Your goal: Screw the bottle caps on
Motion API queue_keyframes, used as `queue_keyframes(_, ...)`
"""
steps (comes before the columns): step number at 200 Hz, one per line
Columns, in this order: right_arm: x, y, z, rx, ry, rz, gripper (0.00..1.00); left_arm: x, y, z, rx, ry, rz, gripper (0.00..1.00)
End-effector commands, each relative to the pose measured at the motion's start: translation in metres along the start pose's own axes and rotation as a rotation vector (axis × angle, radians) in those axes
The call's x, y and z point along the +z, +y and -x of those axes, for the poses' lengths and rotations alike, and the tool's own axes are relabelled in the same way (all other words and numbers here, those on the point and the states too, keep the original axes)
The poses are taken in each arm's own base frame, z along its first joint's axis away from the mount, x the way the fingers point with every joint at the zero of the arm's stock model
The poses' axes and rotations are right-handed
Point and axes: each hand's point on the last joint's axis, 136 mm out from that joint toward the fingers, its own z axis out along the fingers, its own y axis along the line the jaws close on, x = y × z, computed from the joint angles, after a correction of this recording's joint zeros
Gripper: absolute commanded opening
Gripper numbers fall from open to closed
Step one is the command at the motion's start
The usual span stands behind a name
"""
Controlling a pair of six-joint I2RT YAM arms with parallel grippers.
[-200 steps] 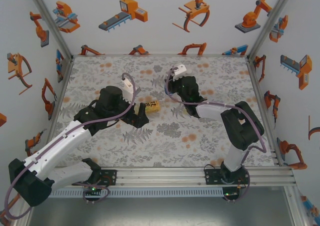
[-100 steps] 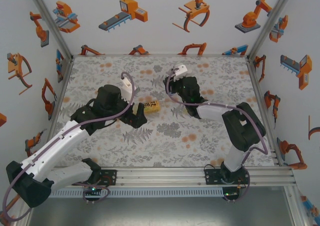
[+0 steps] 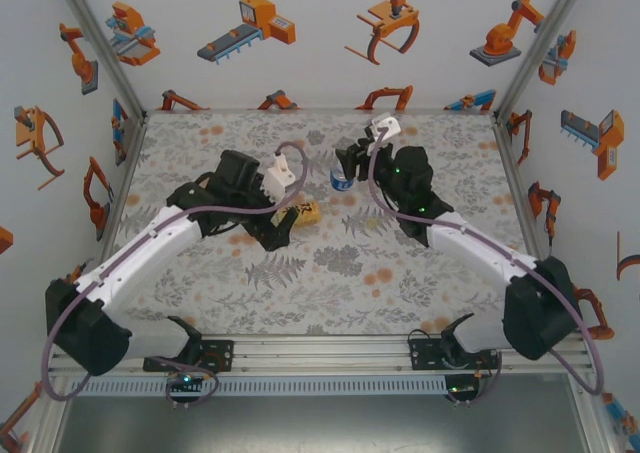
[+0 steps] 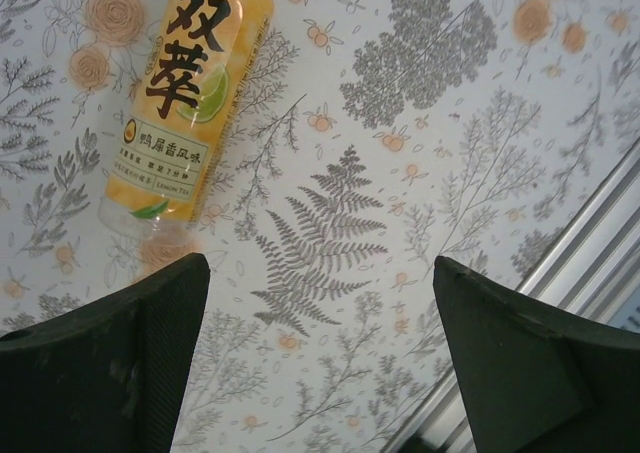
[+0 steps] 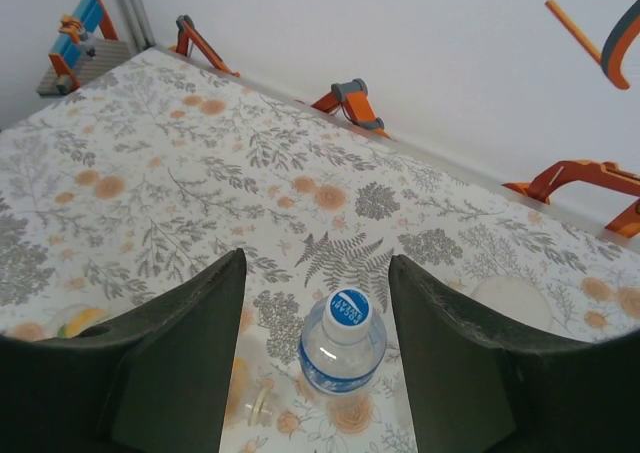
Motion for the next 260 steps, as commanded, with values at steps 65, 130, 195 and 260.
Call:
queue_keyframes(65, -0.119, -0.008, 0.005, 0.09, 0.068, -0.075, 0.55, 0.064, 0.019, 0.004, 0.392, 0.083, -0.111, 0.87)
queue_keyframes(130, -0.187, -0.021, 0.005, 0.132, 0.06, -0.169, 0.55, 0.112, 0.059, -0.006, 0.361, 0.188, -0.13, 0.87)
queue_keyframes(195, -0.187, -0.02, -0.002, 0.154, 0.07, -0.167, 0.54, 0.137, 0.062, -0.042, 0.327, 0.31, -0.172, 0.82)
queue_keyframes(260, -0.176, -0.016, -0.009, 0.172, 0.079, -0.142, 0.53, 0.146, 0.057, -0.07, 0.285, 0.386, -0.211, 0.72)
